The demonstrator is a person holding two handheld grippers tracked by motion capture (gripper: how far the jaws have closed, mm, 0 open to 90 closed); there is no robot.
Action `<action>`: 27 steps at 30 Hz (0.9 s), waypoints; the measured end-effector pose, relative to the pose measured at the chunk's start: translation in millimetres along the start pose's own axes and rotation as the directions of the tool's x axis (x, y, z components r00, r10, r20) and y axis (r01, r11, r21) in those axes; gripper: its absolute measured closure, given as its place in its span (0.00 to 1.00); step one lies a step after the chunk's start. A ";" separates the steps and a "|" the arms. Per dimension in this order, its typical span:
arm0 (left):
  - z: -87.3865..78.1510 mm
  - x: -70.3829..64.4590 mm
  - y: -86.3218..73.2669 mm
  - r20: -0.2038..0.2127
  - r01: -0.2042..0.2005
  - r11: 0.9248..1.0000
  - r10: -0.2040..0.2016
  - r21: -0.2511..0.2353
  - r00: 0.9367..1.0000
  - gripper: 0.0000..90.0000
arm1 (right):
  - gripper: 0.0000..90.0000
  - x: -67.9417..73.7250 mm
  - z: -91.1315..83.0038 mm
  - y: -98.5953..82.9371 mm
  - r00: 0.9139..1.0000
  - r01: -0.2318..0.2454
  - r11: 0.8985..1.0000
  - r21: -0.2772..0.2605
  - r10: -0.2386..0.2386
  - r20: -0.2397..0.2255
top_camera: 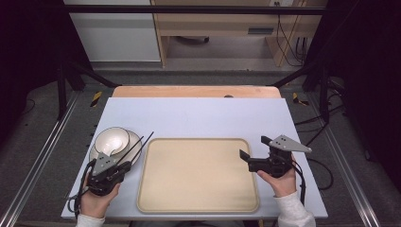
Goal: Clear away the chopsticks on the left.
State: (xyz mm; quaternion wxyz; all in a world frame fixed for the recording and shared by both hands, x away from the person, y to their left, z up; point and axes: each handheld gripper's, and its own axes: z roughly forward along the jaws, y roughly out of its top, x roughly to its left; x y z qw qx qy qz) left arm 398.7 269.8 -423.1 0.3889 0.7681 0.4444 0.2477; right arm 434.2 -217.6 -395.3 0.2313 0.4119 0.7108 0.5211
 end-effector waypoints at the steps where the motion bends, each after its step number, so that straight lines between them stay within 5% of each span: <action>1: -0.6 -5.4 0.9 -0.010 0.009 1.000 -0.009 -0.013 1.000 0.95 | 0.04 -0.2 0.0 -0.1 1.000 0.001 1.000 0.001 -0.001 0.001; 12: -4.1 -22.0 2.8 -0.071 0.094 0.992 -0.099 -0.080 0.993 0.95 | 0.04 -0.1 -0.3 -0.8 1.000 -0.004 1.000 0.002 0.004 0.005; 27: 5.6 -43.2 12.1 -0.094 0.179 0.978 -0.189 -0.104 0.978 0.95 | 0.04 -0.2 -1.6 -0.1 1.000 -0.011 1.000 -0.006 0.011 -0.009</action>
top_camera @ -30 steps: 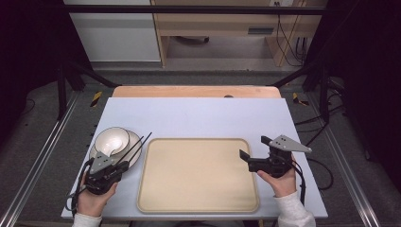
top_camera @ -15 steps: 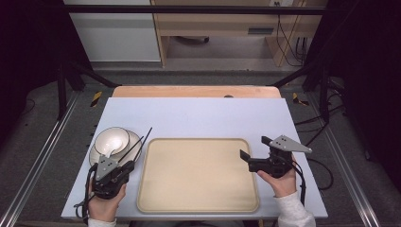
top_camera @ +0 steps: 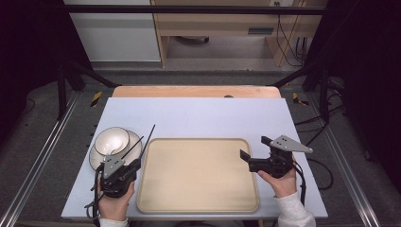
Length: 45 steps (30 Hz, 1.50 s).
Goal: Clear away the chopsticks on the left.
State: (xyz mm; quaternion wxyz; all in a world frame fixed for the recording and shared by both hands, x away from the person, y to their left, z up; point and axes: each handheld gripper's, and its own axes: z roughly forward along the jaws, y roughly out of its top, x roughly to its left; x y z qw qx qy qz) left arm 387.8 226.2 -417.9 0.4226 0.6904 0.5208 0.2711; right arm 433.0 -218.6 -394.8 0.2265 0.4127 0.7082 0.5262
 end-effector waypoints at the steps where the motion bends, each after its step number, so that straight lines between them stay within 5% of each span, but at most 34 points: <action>1: 0.5 -1.7 -0.2 -0.007 0.007 1.000 -0.007 0.000 1.000 0.95 | 0.04 0.2 0.0 0.1 1.000 0.000 1.000 0.001 0.000 -0.001; 5: 2.8 -5.7 -2.9 -0.015 0.048 0.999 -0.048 -0.008 0.999 0.95 | 0.04 0.4 -0.8 1.0 1.000 -0.006 1.000 -0.003 0.006 -0.003; 16: 7.6 -18.8 -15.3 -0.036 0.078 0.996 -0.079 -0.037 0.996 0.95 | 0.04 -0.2 -1.4 1.3 1.000 -0.009 1.000 -0.006 0.009 -0.006; 19: 10.2 -20.7 -24.3 -0.030 0.125 0.991 -0.127 -0.043 0.992 0.95 | 0.04 -0.5 -0.6 0.6 1.000 -0.004 1.000 -0.004 0.004 -0.008; 23: 12.8 -21.3 -30.6 -0.032 0.140 0.989 -0.141 -0.043 0.989 0.95 | 0.04 -0.4 -0.1 0.2 1.000 -0.007 1.000 -0.001 0.007 -0.009; 32: 26.3 -21.9 -48.1 -0.041 0.186 0.983 -0.186 -0.014 0.982 0.95 | 0.04 -1.5 1.3 -1.9 1.000 -0.011 1.000 0.007 0.011 -0.005; 45: 38.3 -22.7 -53.6 -0.060 0.189 0.980 -0.186 0.055 0.981 0.95 | 0.04 -2.6 2.8 -3.7 1.000 -0.003 1.000 0.014 0.003 -0.007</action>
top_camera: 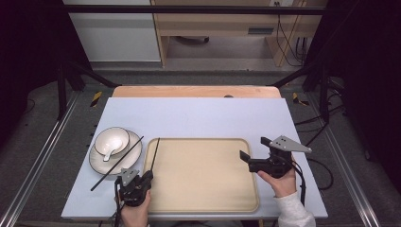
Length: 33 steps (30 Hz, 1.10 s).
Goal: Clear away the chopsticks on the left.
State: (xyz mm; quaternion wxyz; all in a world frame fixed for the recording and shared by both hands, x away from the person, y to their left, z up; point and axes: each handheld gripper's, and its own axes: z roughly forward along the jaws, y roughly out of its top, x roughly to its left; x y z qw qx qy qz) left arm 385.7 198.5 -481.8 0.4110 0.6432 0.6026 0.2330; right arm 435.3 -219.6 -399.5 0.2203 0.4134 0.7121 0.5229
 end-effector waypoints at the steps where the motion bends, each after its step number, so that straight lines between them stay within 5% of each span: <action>1: 0.0 0.0 0.0 0.000 0.000 1.000 0.000 0.000 1.000 0.95 | 0.04 0.0 0.3 -0.1 1.000 0.001 1.000 0.001 -0.001 0.003; 21: 6.6 -0.5 3.5 -0.020 -0.018 0.996 0.020 0.088 1.000 0.93 | 0.04 3.1 2.5 0.8 1.000 0.010 1.000 0.006 -0.010 0.004; 28: 1.5 1.4 7.0 0.007 -0.034 0.997 0.034 0.067 0.999 0.86 | 0.04 2.9 1.1 1.3 1.000 0.010 1.000 0.003 -0.010 0.007; 33: -16.7 5.7 29.2 0.068 -0.076 0.997 0.076 -0.001 0.995 0.78 | 0.04 2.5 0.3 1.3 1.000 0.009 1.000 0.001 -0.009 0.008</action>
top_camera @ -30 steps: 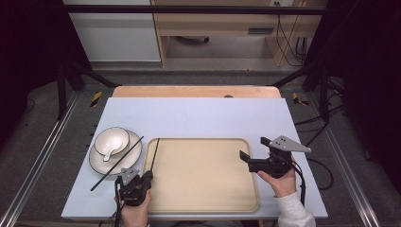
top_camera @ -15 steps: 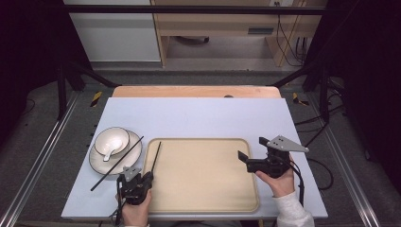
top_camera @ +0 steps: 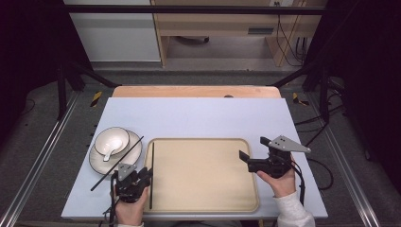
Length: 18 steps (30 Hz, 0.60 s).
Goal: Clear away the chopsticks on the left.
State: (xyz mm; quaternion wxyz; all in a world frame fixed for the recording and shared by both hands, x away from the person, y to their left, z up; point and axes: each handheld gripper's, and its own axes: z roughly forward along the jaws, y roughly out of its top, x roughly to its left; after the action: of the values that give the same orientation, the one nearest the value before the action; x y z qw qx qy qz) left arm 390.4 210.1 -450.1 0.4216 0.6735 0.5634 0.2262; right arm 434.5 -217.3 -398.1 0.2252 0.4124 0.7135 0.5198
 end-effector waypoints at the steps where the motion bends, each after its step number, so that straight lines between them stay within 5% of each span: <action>1: 0.0 0.0 0.0 0.000 0.000 1.000 0.000 0.000 1.000 0.77 | 0.04 0.0 0.0 0.0 1.000 0.000 1.000 0.000 0.000 0.000; 6: -17.9 7.4 24.6 0.000 -0.086 0.996 0.086 -0.018 0.996 0.67 | 0.04 -0.4 -0.4 0.0 1.000 -0.002 1.000 -0.002 0.002 0.000; 13: -24.0 15.2 35.4 0.010 -0.096 0.995 0.096 -0.033 0.995 0.57 | 0.04 -0.8 0.2 -0.5 1.000 -0.008 1.000 0.000 0.008 -0.005; 18: -23.4 16.2 36.1 0.065 -0.165 0.986 0.167 -0.027 0.984 0.47 | 0.04 -0.6 -0.3 -0.2 1.000 -0.009 1.000 0.000 0.009 -0.004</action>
State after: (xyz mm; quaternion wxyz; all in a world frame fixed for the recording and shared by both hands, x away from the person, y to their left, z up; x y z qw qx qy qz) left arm 396.9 232.4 -410.5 0.4272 0.7209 0.4883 0.2437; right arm 434.5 -218.0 -398.3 0.2214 0.4147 0.7118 0.5218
